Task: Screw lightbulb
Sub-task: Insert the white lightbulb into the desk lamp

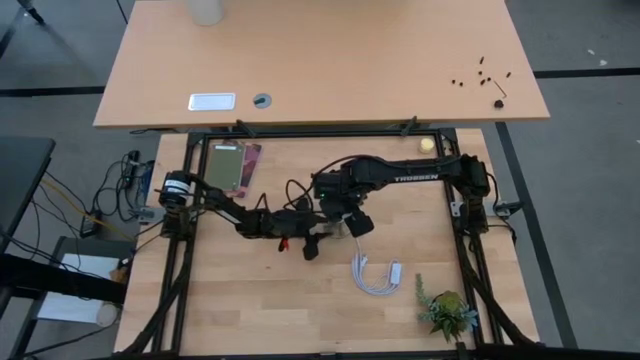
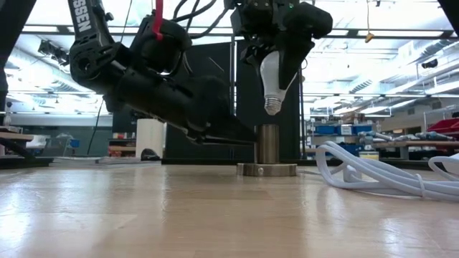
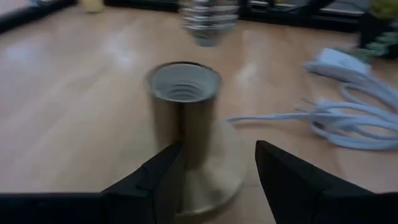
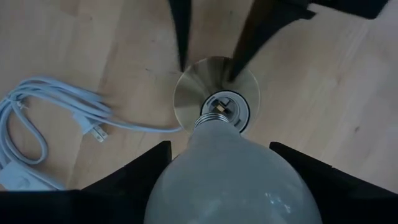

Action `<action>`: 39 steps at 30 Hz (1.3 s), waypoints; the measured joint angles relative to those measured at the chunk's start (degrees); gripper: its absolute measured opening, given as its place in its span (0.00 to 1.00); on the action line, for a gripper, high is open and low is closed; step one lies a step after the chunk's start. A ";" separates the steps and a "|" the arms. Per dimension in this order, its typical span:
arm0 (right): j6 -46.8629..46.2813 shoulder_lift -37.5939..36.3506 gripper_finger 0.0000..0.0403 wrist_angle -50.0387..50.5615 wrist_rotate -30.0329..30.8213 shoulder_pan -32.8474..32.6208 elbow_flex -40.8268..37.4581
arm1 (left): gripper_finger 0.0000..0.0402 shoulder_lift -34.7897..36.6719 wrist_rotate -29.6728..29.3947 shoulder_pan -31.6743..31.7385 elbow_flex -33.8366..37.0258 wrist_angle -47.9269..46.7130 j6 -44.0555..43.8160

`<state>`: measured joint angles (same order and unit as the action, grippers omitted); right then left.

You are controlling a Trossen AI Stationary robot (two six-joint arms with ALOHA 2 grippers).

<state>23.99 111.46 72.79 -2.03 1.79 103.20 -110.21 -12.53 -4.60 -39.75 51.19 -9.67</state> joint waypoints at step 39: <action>-5.94 0.03 0.67 -2.82 -2.35 1.79 -2.50 | 0.49 -11.60 -6.29 1.90 -7.91 8.61 10.24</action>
<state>18.05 111.49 69.97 -4.38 3.59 100.70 -121.81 -18.83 -2.70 -47.66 59.80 0.56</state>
